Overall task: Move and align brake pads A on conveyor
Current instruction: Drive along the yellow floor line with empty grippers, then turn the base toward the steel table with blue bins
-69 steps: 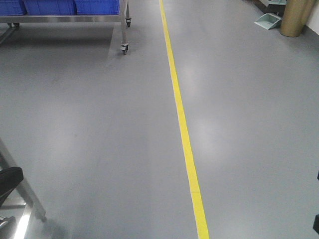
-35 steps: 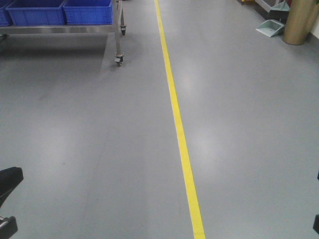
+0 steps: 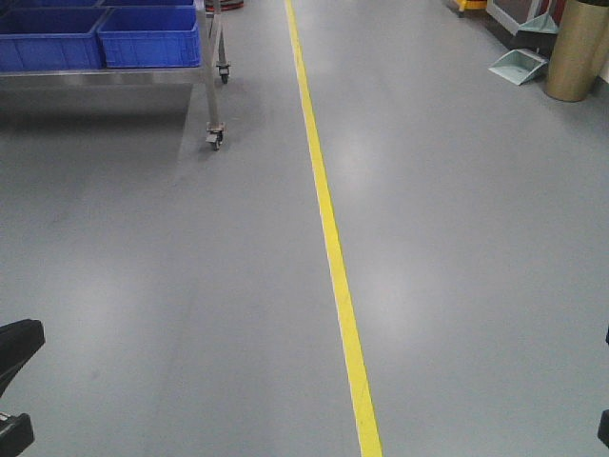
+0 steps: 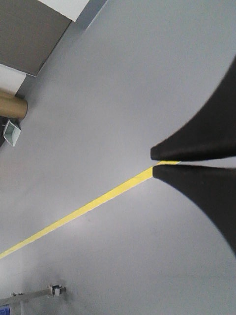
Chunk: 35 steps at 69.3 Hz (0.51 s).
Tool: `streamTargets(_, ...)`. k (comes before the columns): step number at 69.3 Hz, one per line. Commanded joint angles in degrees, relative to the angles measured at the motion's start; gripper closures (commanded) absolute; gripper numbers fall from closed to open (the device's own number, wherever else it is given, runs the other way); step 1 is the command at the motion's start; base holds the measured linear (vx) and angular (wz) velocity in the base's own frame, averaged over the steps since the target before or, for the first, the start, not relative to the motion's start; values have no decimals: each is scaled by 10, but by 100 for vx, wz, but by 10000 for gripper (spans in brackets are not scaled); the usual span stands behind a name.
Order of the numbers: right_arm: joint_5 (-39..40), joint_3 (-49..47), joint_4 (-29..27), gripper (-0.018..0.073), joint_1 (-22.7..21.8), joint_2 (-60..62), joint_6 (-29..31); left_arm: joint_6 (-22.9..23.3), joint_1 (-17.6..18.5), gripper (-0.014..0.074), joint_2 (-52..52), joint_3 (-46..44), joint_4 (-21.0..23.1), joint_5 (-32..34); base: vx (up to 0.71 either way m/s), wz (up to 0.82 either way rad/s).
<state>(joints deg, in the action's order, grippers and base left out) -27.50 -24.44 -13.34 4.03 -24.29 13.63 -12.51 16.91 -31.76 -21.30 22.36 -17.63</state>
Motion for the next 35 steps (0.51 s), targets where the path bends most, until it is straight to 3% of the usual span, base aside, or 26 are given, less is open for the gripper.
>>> streamTargets(1,38,-16,-5,569,-2,-4,6,0,4,603,1,-15,5,34,37,-7)
streamTargets(19,38,-16,-5,569,-2,-4,6,0,4,603,1,-15,5,34,31,8)
streamTargets(35,38,-16,-5,569,-2,-4,6,0,4,603,1,-15,5,34,18,44)
